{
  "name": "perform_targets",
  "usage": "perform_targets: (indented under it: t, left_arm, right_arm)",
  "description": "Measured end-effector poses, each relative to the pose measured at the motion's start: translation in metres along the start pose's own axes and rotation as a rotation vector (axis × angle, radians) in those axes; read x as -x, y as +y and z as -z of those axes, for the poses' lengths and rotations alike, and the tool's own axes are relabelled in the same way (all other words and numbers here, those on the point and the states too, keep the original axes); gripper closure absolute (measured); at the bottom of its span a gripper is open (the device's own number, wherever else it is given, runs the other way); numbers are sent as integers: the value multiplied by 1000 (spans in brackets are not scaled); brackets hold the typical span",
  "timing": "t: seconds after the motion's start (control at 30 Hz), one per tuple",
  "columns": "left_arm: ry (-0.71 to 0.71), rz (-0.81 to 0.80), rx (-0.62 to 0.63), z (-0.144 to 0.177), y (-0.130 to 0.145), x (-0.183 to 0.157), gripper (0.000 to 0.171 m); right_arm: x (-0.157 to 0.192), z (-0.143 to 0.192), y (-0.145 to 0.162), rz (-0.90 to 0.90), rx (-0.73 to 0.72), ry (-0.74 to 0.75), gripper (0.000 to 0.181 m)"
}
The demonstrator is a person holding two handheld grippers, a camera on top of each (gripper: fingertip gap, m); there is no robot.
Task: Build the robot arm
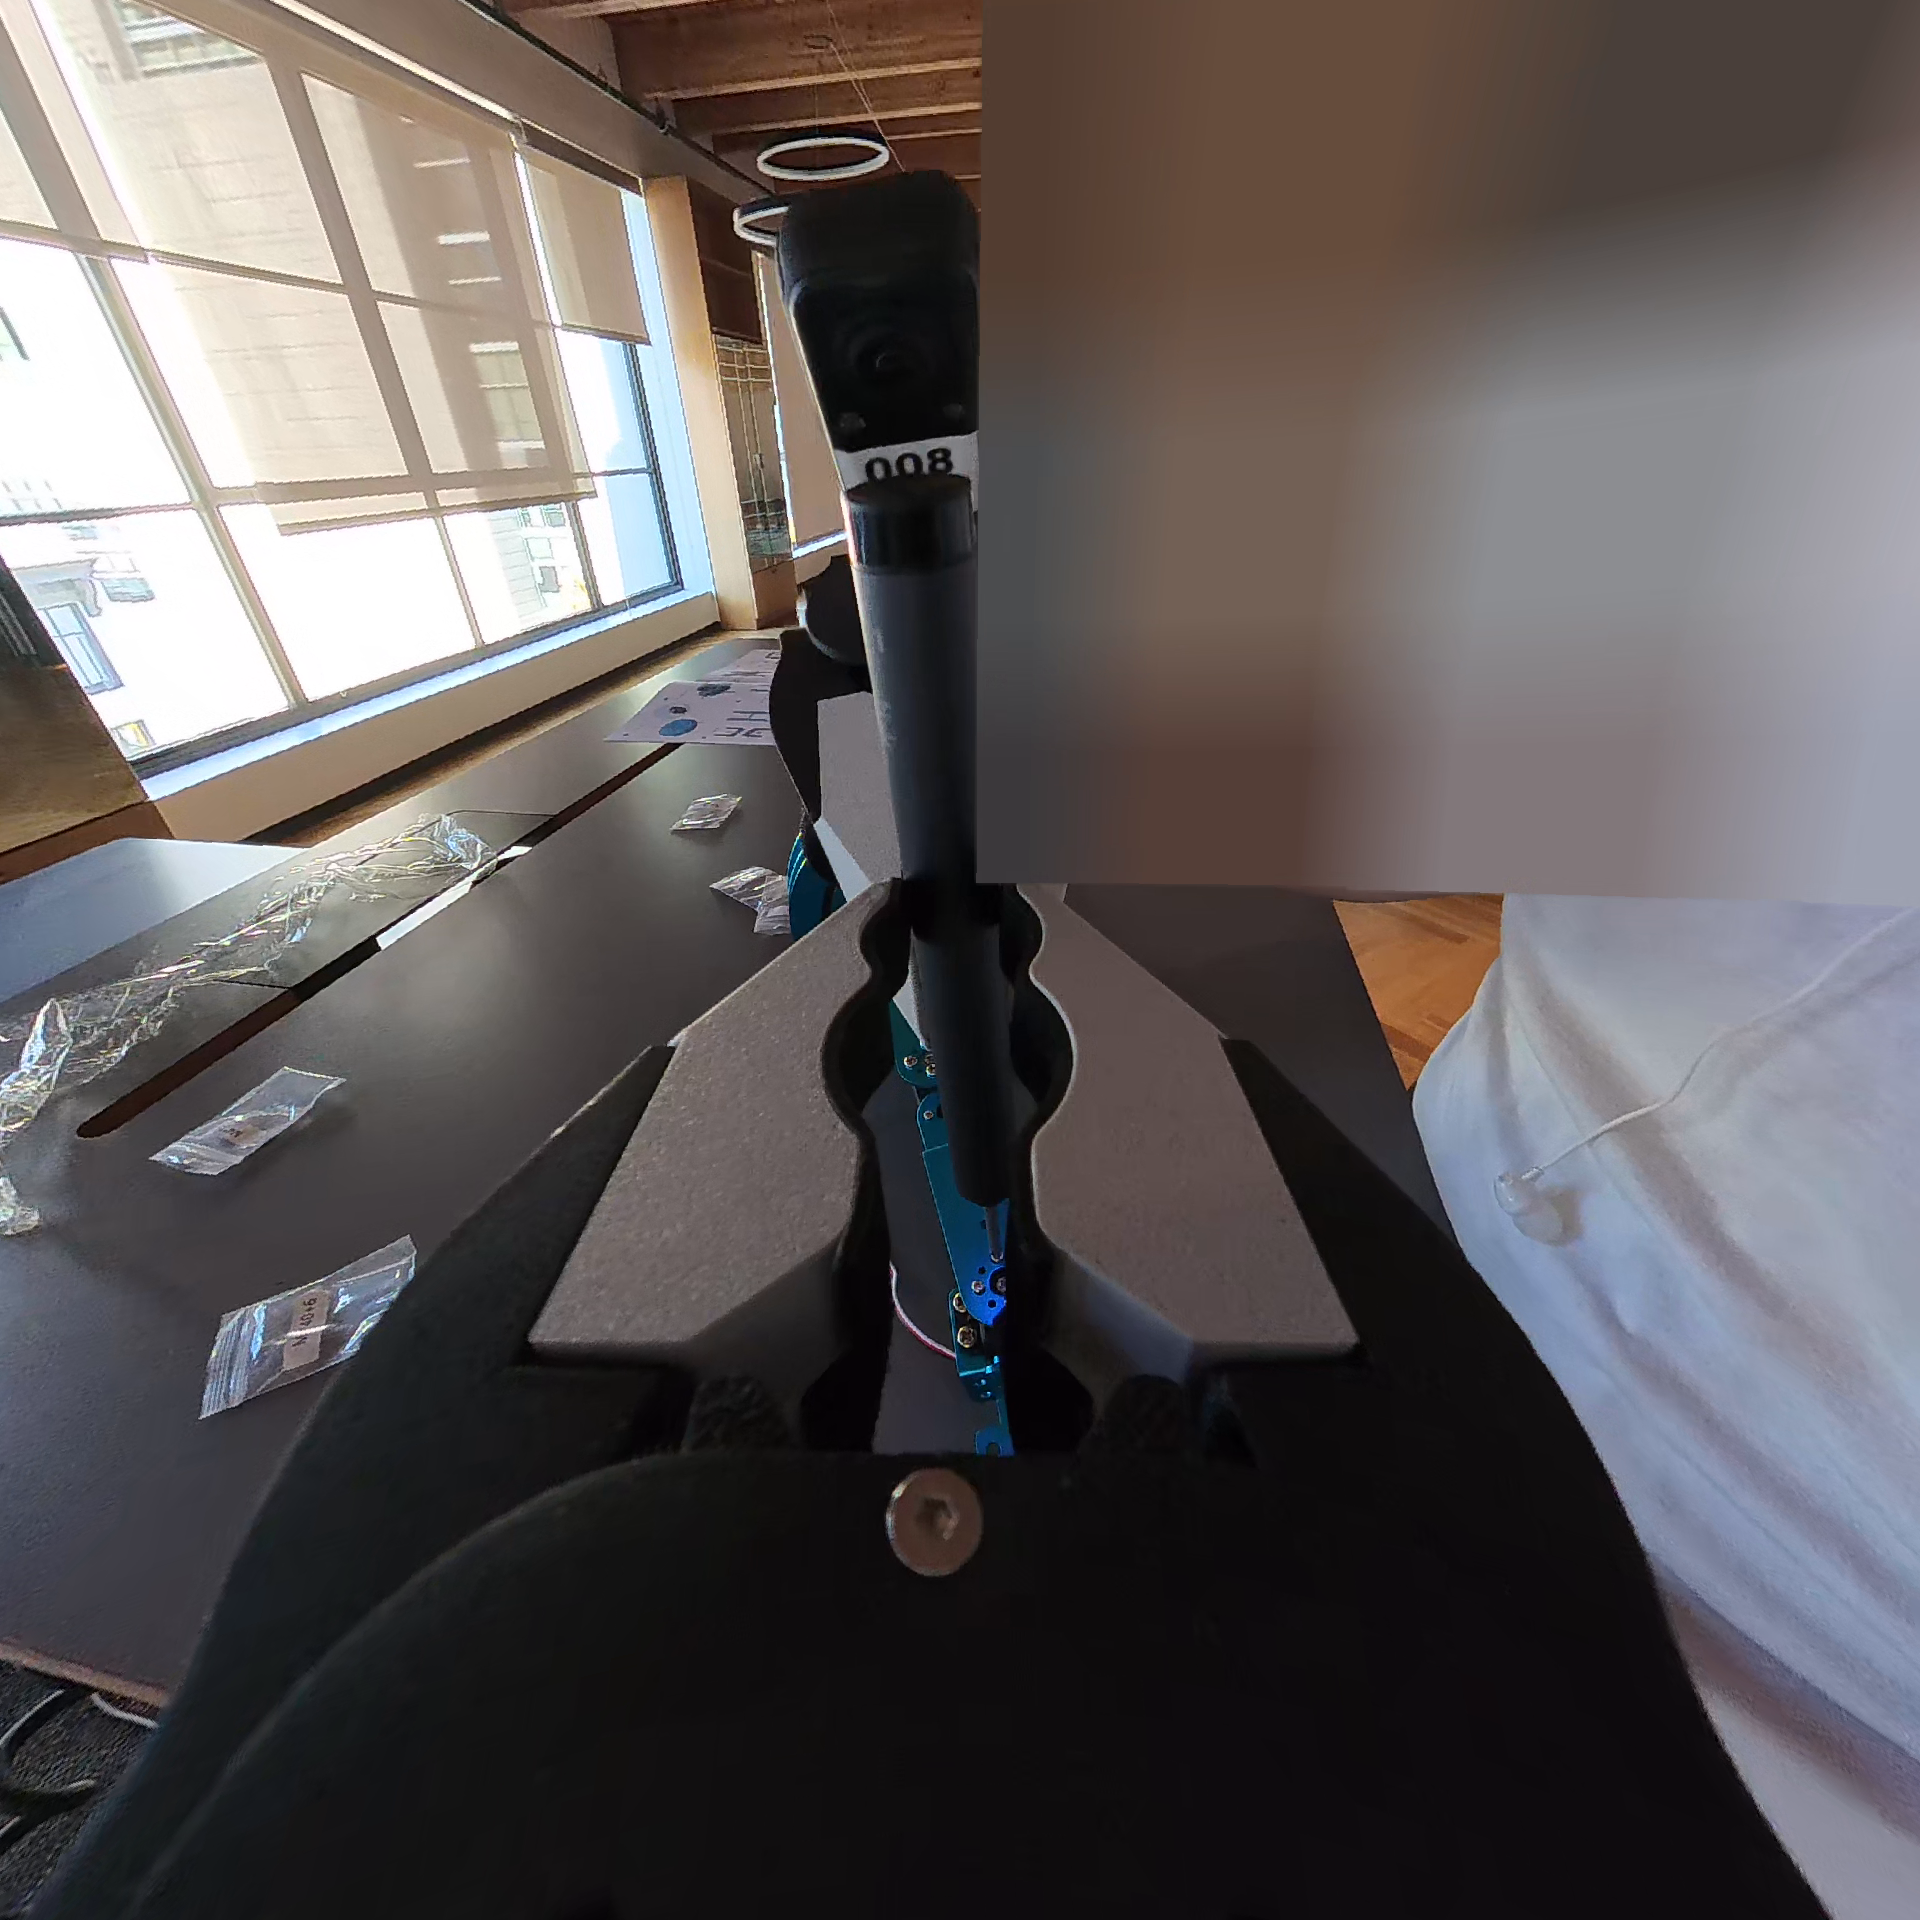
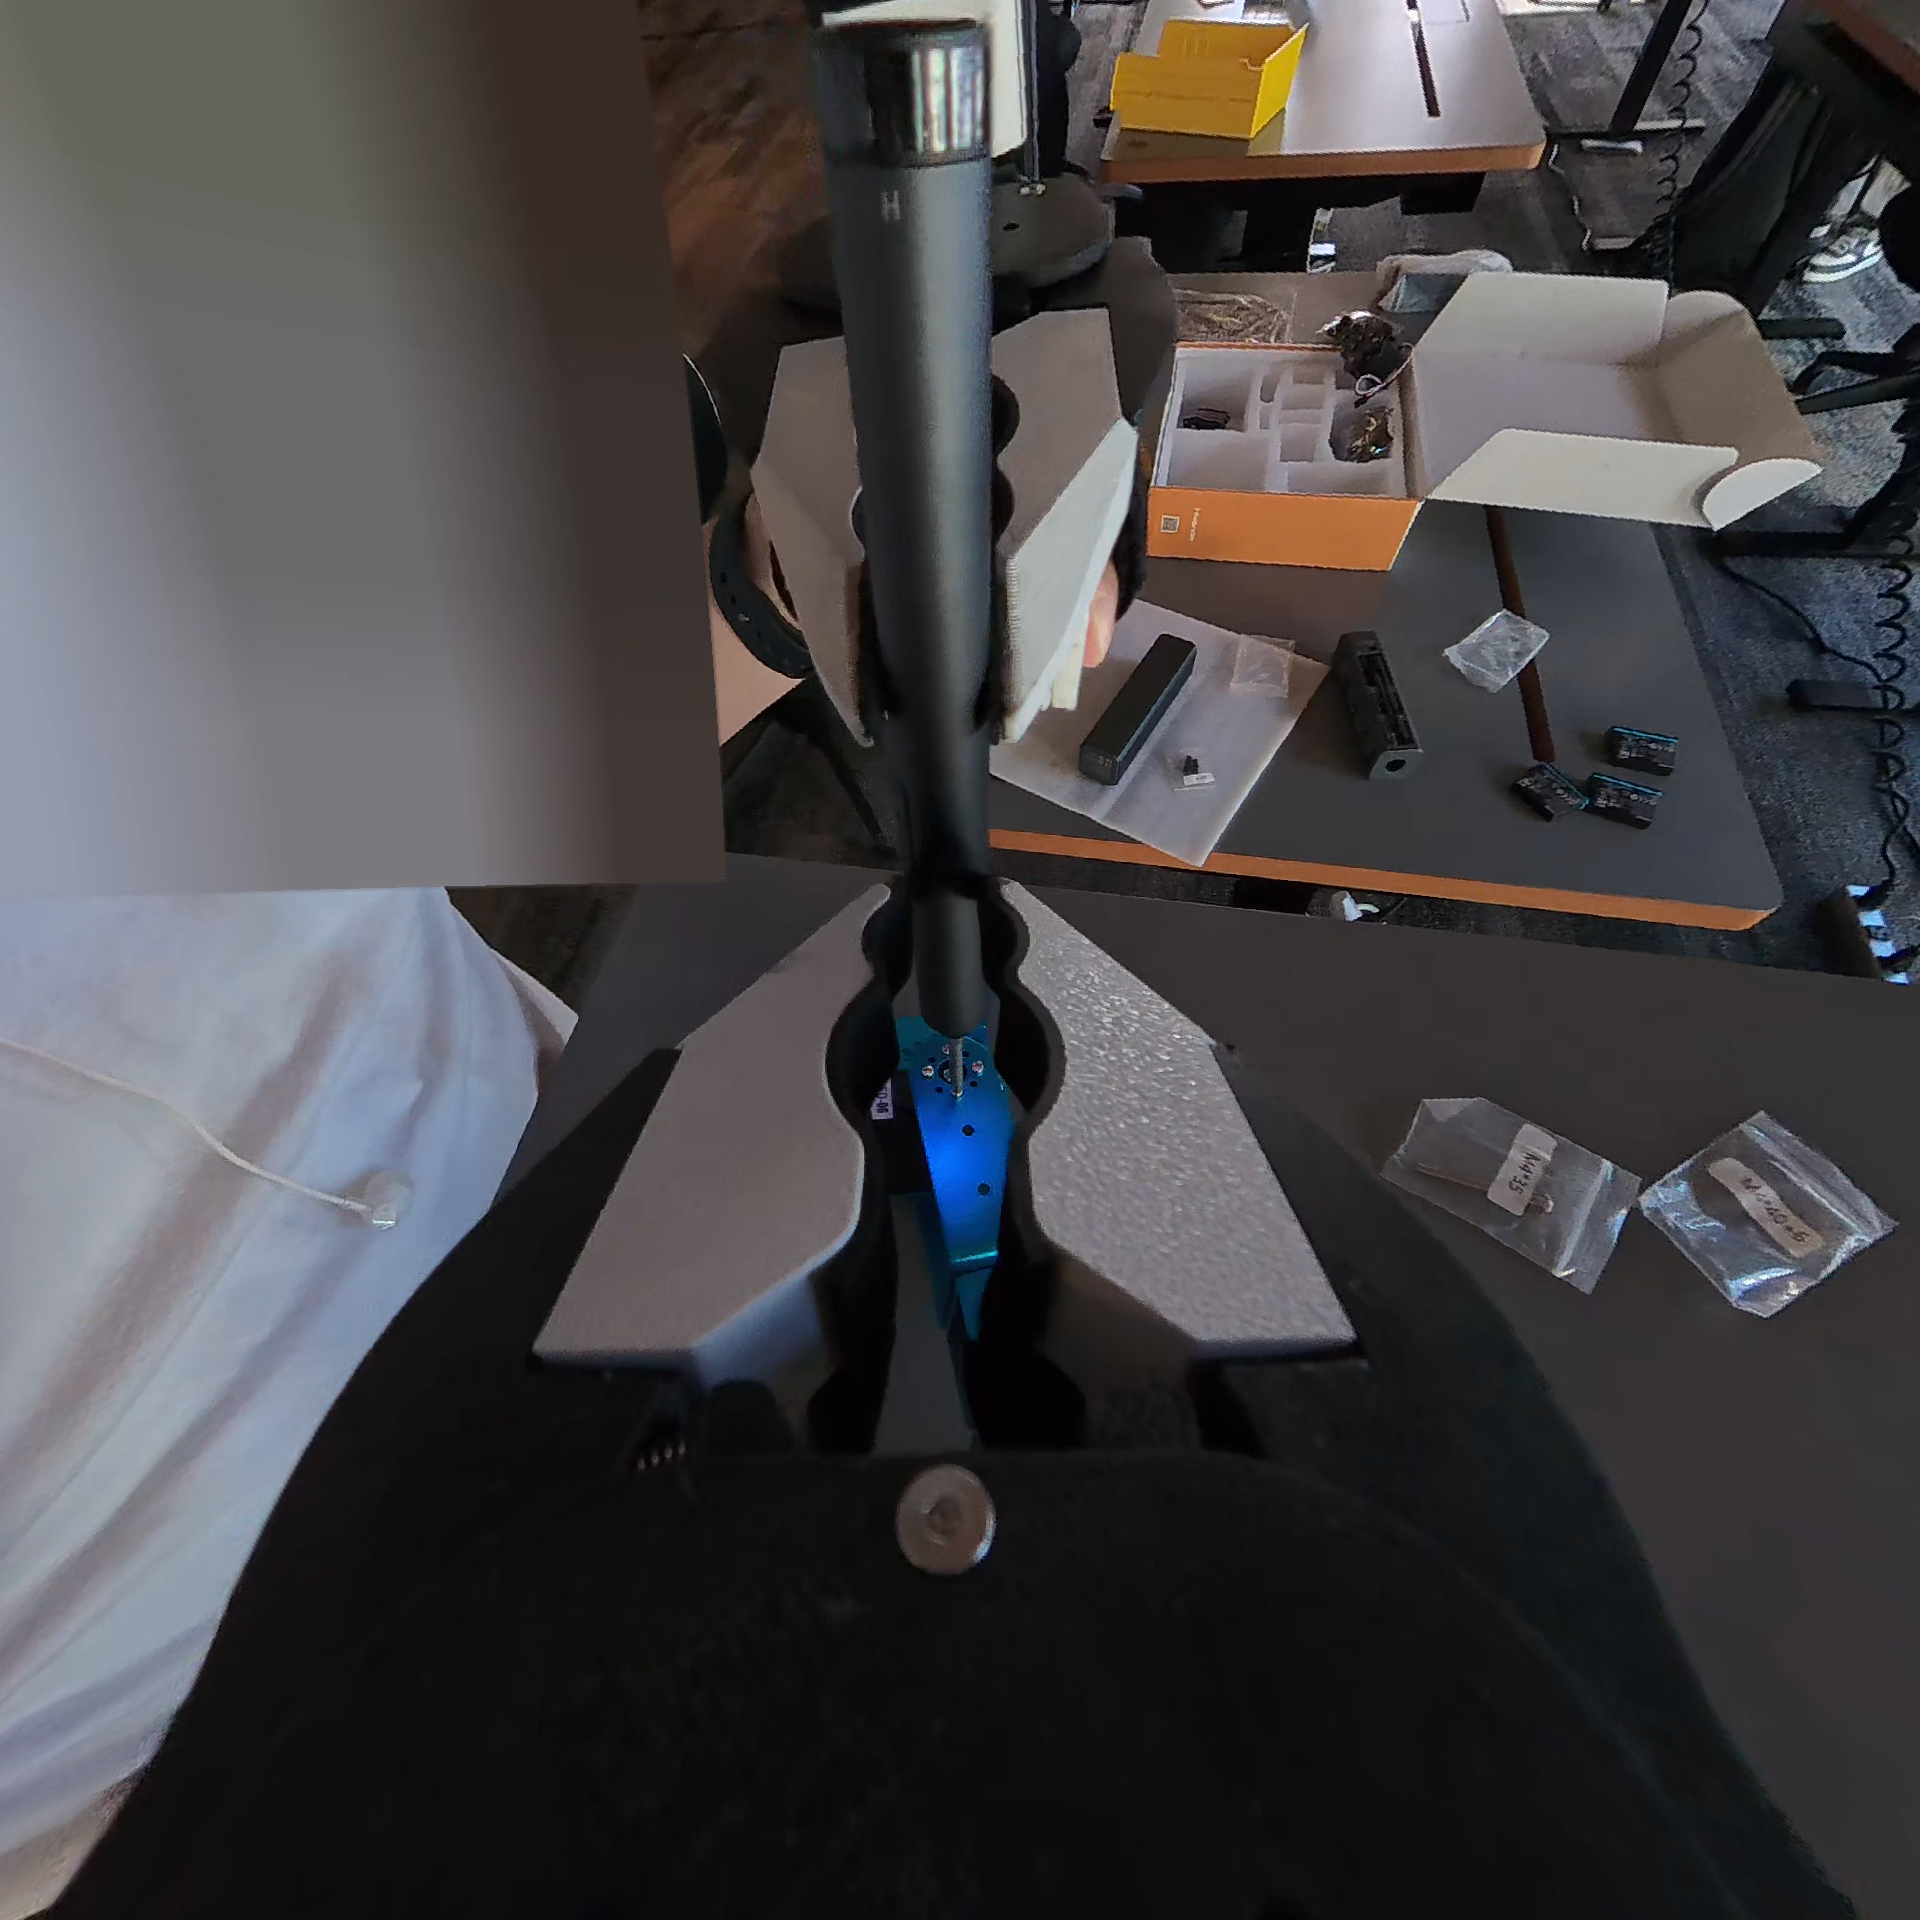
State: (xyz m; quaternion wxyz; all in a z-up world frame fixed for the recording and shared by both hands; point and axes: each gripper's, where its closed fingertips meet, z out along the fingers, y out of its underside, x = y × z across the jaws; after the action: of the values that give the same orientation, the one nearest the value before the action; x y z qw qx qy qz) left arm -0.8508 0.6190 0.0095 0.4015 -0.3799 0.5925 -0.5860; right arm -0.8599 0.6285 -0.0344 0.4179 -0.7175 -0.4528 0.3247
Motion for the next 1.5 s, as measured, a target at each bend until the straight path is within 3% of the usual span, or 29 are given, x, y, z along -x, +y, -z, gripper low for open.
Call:
perform_targets:
  t: [0.6,0.83,1.17,1.2,1.27,1.5]
  left_arm:
    - [-6,-4,4,0,1,2,156]
    - [-9,-2,1,1,2,3,156]
    - [-32,11,12,-5,2,6,156]
    - [-31,12,11,-6,1,6,156]
    - [-43,15,-7,-7,-5,8,156]
    - [-53,61,-73,2,-23,2,156]
  right_arm:
    - [-1,1,1,26,9,21,170]
    - [3,4,2,-5,15,-13,181]
    - [0,-6,-9,-42,-39,19,136]
    - [-2,-10,-10,-49,-33,33,137]
    - [-4,-14,-11,-16,-14,61,163]
    - [6,1,-29,-22,-65,83,164]
